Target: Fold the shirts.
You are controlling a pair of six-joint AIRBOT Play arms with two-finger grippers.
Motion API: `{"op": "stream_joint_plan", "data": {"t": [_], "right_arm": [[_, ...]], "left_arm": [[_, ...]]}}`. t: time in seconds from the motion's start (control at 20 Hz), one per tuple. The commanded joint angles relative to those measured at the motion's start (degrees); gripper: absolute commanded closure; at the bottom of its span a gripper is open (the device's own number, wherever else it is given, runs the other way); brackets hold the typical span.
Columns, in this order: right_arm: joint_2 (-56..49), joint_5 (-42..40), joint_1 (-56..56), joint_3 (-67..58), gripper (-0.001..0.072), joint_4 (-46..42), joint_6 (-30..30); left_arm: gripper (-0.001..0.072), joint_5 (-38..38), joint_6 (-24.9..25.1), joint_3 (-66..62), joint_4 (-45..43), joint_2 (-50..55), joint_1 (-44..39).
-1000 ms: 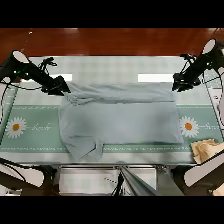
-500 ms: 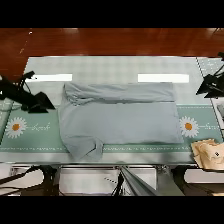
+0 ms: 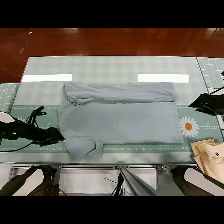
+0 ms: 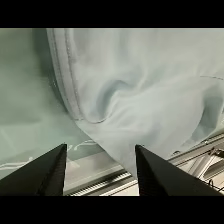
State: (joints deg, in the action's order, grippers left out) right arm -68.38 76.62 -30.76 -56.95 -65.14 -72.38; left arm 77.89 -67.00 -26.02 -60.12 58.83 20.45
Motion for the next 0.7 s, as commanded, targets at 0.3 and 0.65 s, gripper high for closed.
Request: {"op": "stream_joint_plan", "data": {"t": [0.3, 0.65], "right_arm": [[1.27, -4.85, -0.20, 2.03, 0.0237, 0.37, 0.74], [1.27, -3.54, -0.20, 2.03, 0.0237, 0.09, 0.70]], "left_arm": [[0.0207, -0.57, 0.57, 1.68, -0.02, 4.39, -5.90], [0.0472, -10.75, 0.13, 1.62, 10.80, 6.62, -11.54]]}}
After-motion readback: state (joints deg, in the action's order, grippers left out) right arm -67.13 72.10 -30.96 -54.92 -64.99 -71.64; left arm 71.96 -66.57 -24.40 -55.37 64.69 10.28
